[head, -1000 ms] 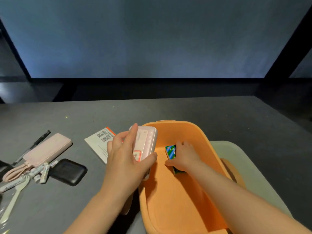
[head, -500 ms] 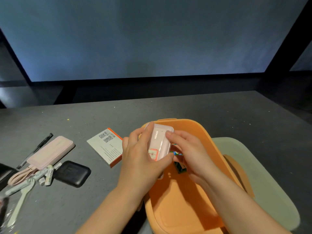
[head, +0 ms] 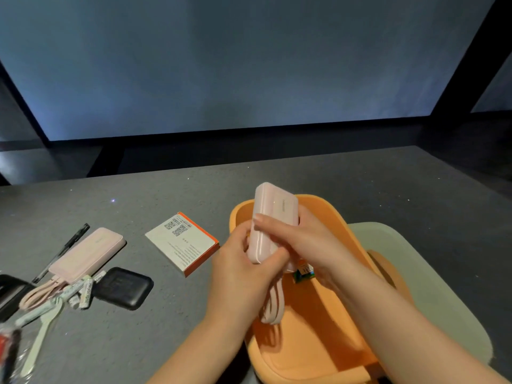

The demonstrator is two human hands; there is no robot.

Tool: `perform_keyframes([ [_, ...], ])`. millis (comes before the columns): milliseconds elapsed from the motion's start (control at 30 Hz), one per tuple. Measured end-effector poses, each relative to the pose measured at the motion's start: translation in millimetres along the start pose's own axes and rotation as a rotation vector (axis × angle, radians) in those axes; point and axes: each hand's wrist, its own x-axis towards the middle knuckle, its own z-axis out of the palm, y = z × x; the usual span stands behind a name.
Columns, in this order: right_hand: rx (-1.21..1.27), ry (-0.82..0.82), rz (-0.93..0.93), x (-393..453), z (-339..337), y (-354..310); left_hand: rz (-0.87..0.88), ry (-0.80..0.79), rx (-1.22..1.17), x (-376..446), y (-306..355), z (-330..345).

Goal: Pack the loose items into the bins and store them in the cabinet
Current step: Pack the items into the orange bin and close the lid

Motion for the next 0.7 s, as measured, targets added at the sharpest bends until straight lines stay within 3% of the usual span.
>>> perform_keyframes([
  [167, -0.048, 0.114, 0.094, 6, -9, 0, 0.078, -0.180, 0.110, -2, -2, 0],
  [267, -0.289, 0.205, 0.133, 13, -15, 17, 0.162, -0.044, 0.350, -1, -26, -17],
  [333, -0.513, 0.244, 0.171, 21, -12, 33, 0.128, 0.000, 0.375, -2, -46, -26],
  [500, -0.781, 0.132, 0.195, 43, 15, 60, -0.020, -0.112, 0.253, -13, -66, -26],
  [700, -0.987, 0.135, 0.210, 63, 38, 71, -0.031, -0.159, 0.263, -15, -67, -29],
])
